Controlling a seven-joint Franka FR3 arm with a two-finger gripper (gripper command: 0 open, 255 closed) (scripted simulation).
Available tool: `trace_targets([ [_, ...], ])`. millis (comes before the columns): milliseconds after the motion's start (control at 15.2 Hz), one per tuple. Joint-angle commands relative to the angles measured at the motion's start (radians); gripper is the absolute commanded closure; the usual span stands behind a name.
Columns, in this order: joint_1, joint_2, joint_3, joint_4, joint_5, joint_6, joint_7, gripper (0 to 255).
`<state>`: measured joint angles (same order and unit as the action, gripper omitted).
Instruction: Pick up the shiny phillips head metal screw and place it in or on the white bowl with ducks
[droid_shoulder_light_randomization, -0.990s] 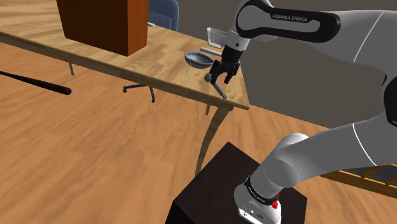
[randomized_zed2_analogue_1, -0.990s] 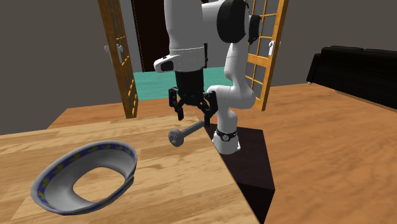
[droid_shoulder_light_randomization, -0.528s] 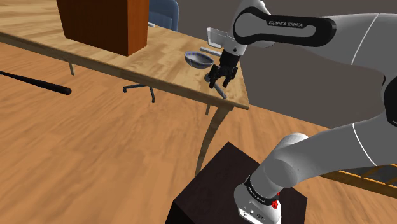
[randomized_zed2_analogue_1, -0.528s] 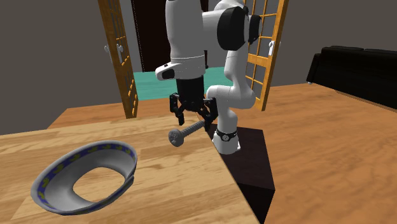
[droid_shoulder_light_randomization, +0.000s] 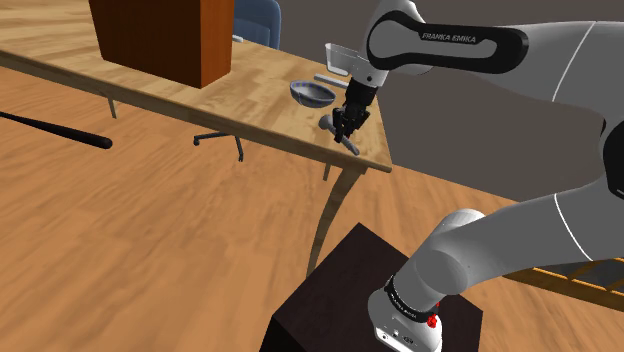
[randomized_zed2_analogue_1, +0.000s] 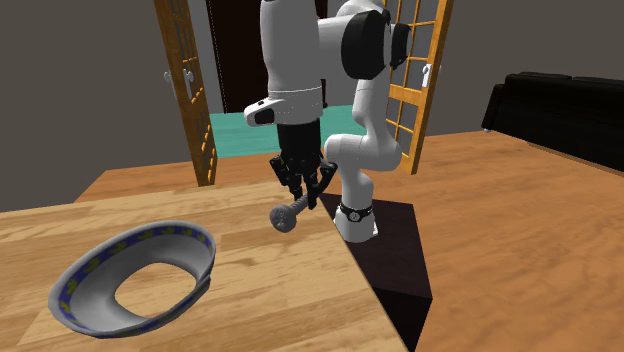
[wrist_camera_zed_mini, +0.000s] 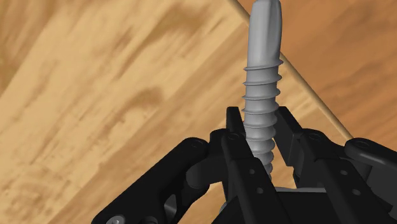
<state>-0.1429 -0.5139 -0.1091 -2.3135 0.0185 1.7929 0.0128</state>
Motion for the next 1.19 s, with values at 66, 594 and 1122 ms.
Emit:
trace_targets([
  [66, 0.0, 0.0, 0.0, 0.0, 0.0, 0.0, 0.0, 255],
  [594, 0.001, 0.001, 0.002, 0.068, 0.001, -0.067, 0.004, 255],
  [1122, 0.003, 0.014, 0.004, 0.186, 0.003, -0.172, 0.009, 255],
])
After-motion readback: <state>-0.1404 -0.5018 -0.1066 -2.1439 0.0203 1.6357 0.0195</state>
